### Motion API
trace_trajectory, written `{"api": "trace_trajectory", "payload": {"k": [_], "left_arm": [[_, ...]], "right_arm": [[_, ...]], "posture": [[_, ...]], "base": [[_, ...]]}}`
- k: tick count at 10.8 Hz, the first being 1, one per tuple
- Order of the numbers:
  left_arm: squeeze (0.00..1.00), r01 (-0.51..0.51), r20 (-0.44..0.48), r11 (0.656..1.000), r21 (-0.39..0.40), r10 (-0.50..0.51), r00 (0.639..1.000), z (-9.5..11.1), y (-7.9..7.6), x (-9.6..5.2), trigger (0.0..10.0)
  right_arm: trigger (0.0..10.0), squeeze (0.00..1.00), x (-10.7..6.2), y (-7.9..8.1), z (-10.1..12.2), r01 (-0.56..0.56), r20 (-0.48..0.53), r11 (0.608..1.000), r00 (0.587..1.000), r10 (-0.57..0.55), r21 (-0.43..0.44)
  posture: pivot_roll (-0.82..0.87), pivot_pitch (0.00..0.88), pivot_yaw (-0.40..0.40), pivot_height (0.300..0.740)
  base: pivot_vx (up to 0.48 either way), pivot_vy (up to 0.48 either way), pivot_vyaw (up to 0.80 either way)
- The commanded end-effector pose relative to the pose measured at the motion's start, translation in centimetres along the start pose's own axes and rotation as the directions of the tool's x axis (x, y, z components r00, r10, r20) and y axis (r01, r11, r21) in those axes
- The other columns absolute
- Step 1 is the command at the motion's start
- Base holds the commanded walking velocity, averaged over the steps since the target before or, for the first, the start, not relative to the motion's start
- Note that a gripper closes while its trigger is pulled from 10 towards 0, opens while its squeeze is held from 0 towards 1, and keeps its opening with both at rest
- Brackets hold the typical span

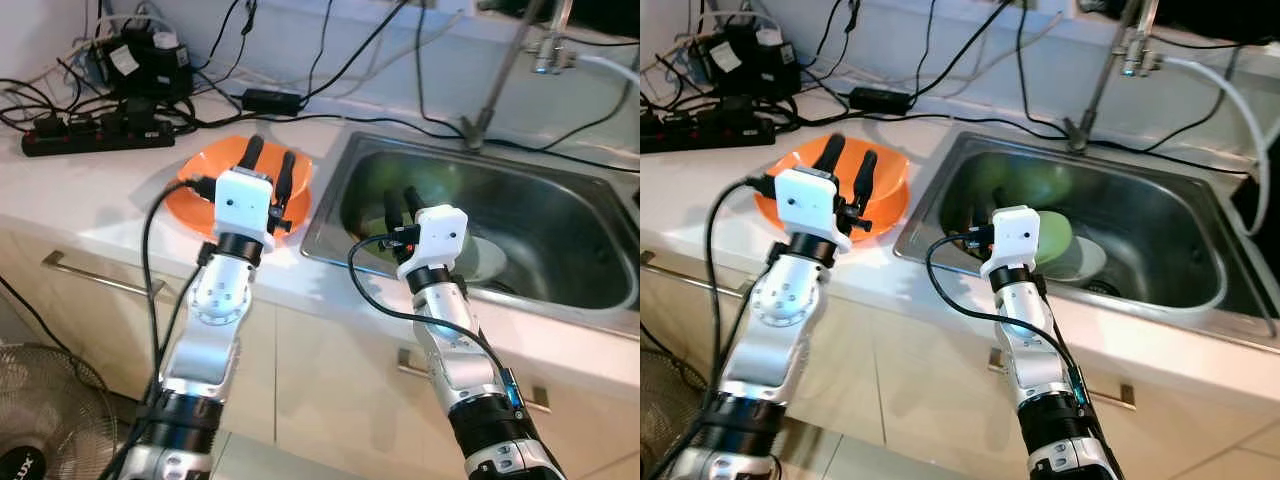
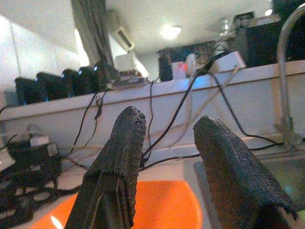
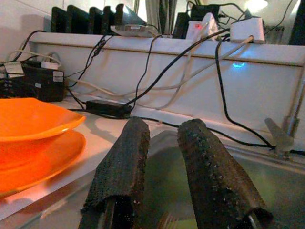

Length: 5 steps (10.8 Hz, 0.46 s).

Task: Kitchen organization

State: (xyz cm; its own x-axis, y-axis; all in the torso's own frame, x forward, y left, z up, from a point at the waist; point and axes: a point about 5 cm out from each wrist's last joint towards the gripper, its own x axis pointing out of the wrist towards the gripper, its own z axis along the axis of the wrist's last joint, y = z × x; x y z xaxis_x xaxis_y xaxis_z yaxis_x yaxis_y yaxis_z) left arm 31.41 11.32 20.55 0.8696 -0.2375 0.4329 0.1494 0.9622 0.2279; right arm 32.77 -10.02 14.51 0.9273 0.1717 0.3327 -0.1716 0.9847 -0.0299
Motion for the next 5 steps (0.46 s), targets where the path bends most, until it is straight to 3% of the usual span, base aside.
{"api": "trace_trajectory", "payload": {"k": [1, 4, 5], "left_arm": [[0.0, 0.036, -0.025, 0.999, 0.006, -0.036, 0.999, 0.1, 0.2, -0.2, 10.0], [0.0, 0.145, -0.113, 0.986, 0.08, -0.135, 0.984, -0.2, 1.2, -0.6, 10.0], [0.0, 0.285, -0.185, 0.945, 0.161, -0.255, 0.949, 0.0, 2.5, -1.3, 10.0]], "right_arm": [[10.0, 0.0, 0.0, -0.2, -0.3, 0.008, -0.014, 1.0, 1.0, -0.008, -0.001], [10.0, 0.0, -0.1, 0.0, -0.5, 0.002, -0.02, 1.0, 1.0, -0.002, 0.004], [10.0, 0.0, 0.0, 0.0, -0.5, 0.0, -0.02, 1.0, 1.0, 0.0, 0.007]], "posture": [[0.21, 0.0, -0.05, 0.74], [0.22, 0.0, -0.046, 0.74], [0.23, 0.0, -0.045, 0.74]], "base": [[0.0, 0.0, 0.0], [0.0, 0.0, 0.0], [0.0, 0.0, 0.0]]}}
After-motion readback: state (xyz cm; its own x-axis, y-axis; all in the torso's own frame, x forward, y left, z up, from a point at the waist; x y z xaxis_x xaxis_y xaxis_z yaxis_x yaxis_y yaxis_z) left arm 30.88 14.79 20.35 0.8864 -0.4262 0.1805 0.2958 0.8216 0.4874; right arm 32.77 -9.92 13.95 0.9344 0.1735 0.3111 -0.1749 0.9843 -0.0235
